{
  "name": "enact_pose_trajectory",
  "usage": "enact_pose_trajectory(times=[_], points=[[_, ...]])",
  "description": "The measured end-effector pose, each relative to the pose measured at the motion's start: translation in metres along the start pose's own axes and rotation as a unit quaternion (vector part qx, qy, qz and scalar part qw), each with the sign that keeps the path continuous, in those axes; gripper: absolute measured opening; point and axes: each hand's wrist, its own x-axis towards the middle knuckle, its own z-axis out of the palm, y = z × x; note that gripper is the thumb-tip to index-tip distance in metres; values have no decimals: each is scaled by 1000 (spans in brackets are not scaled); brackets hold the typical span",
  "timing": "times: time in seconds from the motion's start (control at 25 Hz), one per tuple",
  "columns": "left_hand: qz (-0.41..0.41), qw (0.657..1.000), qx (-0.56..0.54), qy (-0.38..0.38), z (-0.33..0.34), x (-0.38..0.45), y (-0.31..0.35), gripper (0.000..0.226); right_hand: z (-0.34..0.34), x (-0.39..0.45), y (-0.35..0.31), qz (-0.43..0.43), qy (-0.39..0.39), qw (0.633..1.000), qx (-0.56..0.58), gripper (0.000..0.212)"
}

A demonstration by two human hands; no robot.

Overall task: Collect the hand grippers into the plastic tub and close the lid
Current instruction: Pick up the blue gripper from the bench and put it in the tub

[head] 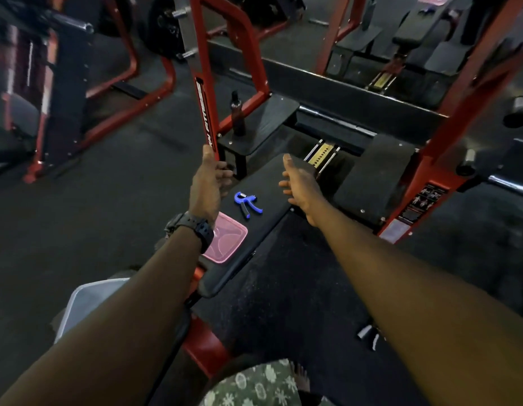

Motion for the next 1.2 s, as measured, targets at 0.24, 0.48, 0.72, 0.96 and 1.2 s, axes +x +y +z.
enact_pose_trajectory(times=[0.24,0.48,0.72,0.96,1.2], points=[[-41,999,-6,27,19,96,-44,66,28,100,19,52,-36,997,-40,72],[-121,992,14,36,29,186,-98,76,54,191,37,120,-54,990,-55,67],[-190,979,19,67,59,250,-156,82,90,273,78,160,-84,981,-66,61],[-232,964,11,128,82,283,-227,61,102,332,131,167,-129,971,-109,65],[-231,943,126,205,98,323,-268,35,101,365,164,187,-163,962,-112,68]])
